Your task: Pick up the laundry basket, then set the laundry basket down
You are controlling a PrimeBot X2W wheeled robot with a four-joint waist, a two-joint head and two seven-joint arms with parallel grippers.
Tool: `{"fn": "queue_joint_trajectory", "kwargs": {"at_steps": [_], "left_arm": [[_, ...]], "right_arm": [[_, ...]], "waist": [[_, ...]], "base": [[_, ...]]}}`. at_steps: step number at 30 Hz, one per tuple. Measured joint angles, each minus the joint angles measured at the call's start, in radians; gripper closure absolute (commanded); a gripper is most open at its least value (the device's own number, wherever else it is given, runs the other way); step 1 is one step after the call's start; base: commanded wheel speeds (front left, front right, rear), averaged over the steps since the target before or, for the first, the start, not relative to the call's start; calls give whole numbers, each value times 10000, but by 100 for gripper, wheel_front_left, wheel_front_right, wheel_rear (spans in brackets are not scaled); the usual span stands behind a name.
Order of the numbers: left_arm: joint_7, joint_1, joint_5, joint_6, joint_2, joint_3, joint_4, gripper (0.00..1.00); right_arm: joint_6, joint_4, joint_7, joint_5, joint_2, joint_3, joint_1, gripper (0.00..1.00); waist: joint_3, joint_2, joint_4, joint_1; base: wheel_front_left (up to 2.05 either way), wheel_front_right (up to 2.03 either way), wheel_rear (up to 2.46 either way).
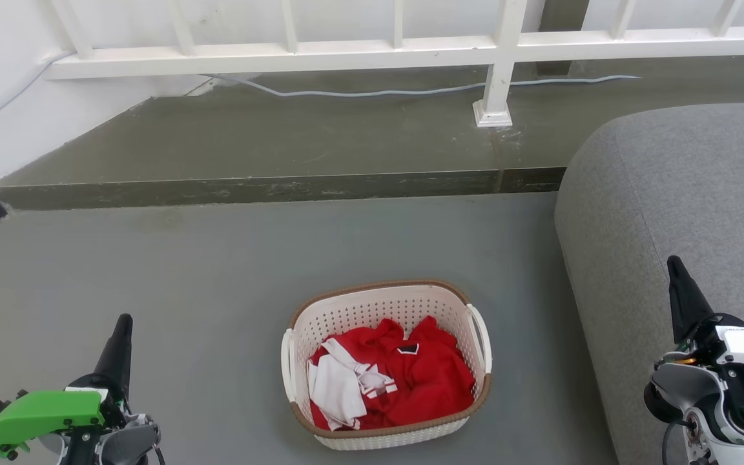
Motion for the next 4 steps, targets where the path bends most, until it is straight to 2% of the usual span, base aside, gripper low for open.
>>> {"fn": "queue_joint_trajectory", "kwargs": {"at_steps": [4], "left_arm": [[0,0,2,0,-2,8,0,100]], "right_arm": [[0,-2,0,-2,2,-6,0,100]], "waist": [[0,0,0,0]], "base": [[0,0,0]]}}
